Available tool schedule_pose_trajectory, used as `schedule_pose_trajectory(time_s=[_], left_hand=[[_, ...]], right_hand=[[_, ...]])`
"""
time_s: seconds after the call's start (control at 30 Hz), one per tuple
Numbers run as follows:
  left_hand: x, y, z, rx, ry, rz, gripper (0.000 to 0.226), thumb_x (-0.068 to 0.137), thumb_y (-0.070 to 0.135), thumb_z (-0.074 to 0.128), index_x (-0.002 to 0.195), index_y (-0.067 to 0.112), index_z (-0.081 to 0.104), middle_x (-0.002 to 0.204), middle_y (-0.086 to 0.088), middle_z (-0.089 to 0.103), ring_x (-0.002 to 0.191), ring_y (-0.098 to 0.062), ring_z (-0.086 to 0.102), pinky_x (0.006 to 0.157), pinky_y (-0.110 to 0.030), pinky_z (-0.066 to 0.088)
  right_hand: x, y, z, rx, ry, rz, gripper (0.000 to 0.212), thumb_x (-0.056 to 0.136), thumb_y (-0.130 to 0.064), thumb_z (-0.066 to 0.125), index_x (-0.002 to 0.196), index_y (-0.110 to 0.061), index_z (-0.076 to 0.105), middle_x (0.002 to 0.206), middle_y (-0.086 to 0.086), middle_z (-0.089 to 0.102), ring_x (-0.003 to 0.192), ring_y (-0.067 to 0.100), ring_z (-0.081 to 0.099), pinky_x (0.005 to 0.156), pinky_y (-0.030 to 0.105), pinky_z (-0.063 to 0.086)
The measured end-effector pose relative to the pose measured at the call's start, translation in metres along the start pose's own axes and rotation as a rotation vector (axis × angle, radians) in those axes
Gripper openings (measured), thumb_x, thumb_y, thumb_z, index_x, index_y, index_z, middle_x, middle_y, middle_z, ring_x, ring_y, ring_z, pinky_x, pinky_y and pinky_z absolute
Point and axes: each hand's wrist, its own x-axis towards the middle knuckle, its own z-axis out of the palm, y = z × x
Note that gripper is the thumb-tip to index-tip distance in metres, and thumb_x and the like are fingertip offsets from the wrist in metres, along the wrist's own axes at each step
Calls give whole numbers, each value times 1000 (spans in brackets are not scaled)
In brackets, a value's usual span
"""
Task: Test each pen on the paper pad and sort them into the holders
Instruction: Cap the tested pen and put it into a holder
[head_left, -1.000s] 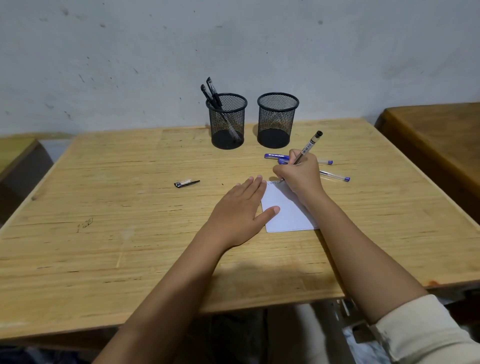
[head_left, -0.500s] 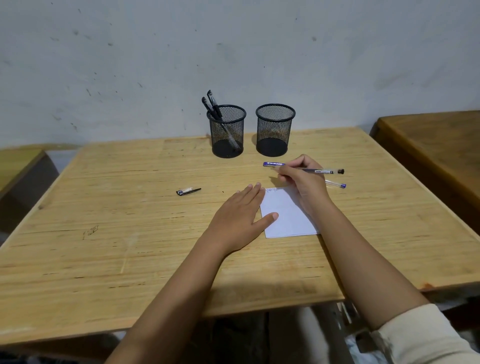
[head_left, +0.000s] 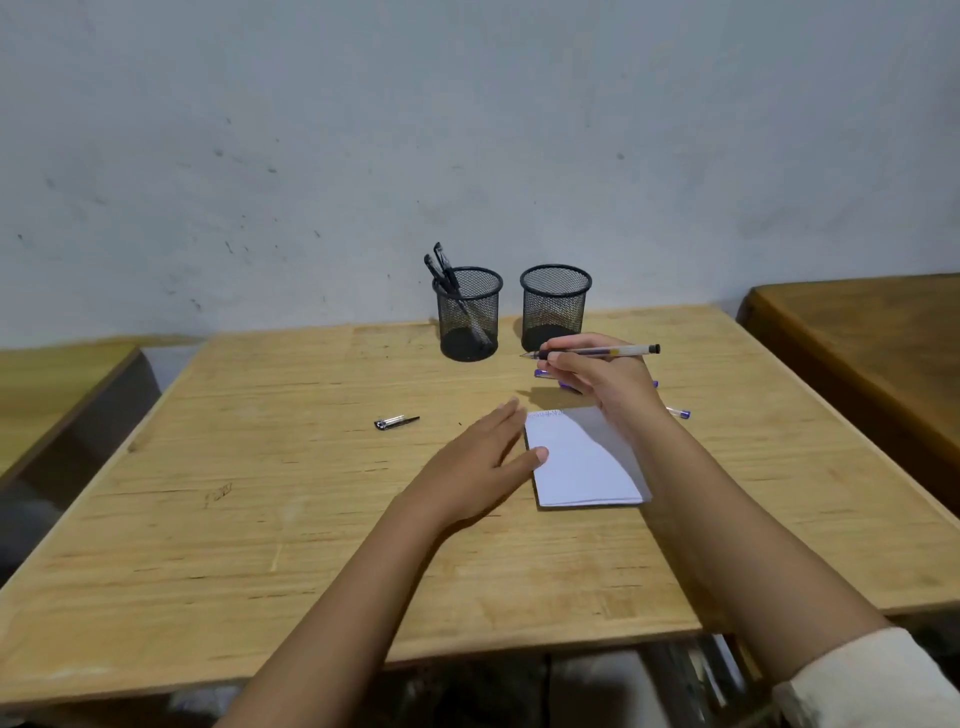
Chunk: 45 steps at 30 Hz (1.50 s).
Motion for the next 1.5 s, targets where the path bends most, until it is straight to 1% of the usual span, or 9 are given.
schedule_pose_trajectory(time_s=[0.17, 0.33, 0.47, 0.6, 0.77, 1.0, 1.1, 1.3, 1.5], left_hand=[[-12, -31, -32, 127, 270, -169, 61, 94, 45, 43, 147, 17, 29, 156, 3, 23, 142, -14, 22, 113, -38, 29], [-23, -75, -51, 185, 301, -354, 43, 93, 37, 49, 127, 10, 50, 135, -3, 48, 120, -19, 45, 92, -36, 45], [-26, -90, -49, 107, 347, -305, 39, 94, 35, 50, 124, 12, 58, 129, 0, 53, 119, -15, 47, 91, -27, 41], [-25, -83, -43, -39, 478, -233, 20, 91, 22, 59, 105, 12, 69, 105, 0, 65, 100, -13, 57, 80, -18, 40], [-25, -76, -41, -271, 499, -206, 16, 85, 16, 67, 100, 18, 71, 96, 10, 68, 90, -2, 59, 72, -2, 38], [-28, -60, -45, -556, 482, -167, 14, 83, 7, 68, 94, 14, 73, 92, 1, 71, 85, -6, 64, 70, -13, 48], [-28, -53, -47, -680, 504, -166, 13, 80, 8, 71, 91, 15, 74, 91, -3, 72, 86, -12, 65, 78, -22, 53], [-28, -36, -55, -856, 501, -66, 13, 77, 6, 72, 83, 18, 74, 81, 0, 73, 76, -7, 66, 72, -16, 52], [-24, -23, -53, -882, 524, -36, 13, 79, 3, 69, 85, 14, 72, 78, -2, 71, 72, -7, 64, 74, -17, 53]], right_hand=[[0, -9, 11, 24, -28, 18, 22, 81, 7, 62, 101, 13, 62, 95, 24, 67, 84, 27, 68, 85, 27, 55], [-2, -5, 24, 11, -78, 39, 18, 80, 9, 62, 98, 11, 63, 96, 26, 67, 86, 32, 67, 85, 30, 55], [-4, 1, 32, -9, -116, 67, 16, 79, 9, 63, 94, 11, 65, 91, 25, 68, 80, 27, 70, 81, 29, 57], [-10, 10, 46, -14, -159, 105, 14, 77, 11, 64, 90, 12, 65, 82, 24, 67, 67, 20, 71, 69, 22, 58], [-16, 20, 59, -6, -157, 130, 17, 75, 8, 68, 91, 13, 65, 86, 26, 68, 71, 24, 70, 69, 24, 59], [-17, 21, 61, 114, -129, 177, 21, 76, 7, 67, 94, 15, 63, 84, 25, 67, 71, 24, 70, 69, 22, 58], [-18, 20, 60, 133, -148, 189, 20, 75, 6, 68, 93, 14, 64, 83, 23, 68, 71, 23, 70, 68, 21, 58], [-21, 15, 58, 160, -238, 140, 15, 74, 2, 70, 89, 3, 70, 77, 11, 72, 71, 17, 70, 65, 17, 54], [-20, 6, 52, 146, -270, 90, 15, 77, 8, 64, 92, 6, 66, 76, 11, 72, 69, 16, 70, 64, 17, 54]])
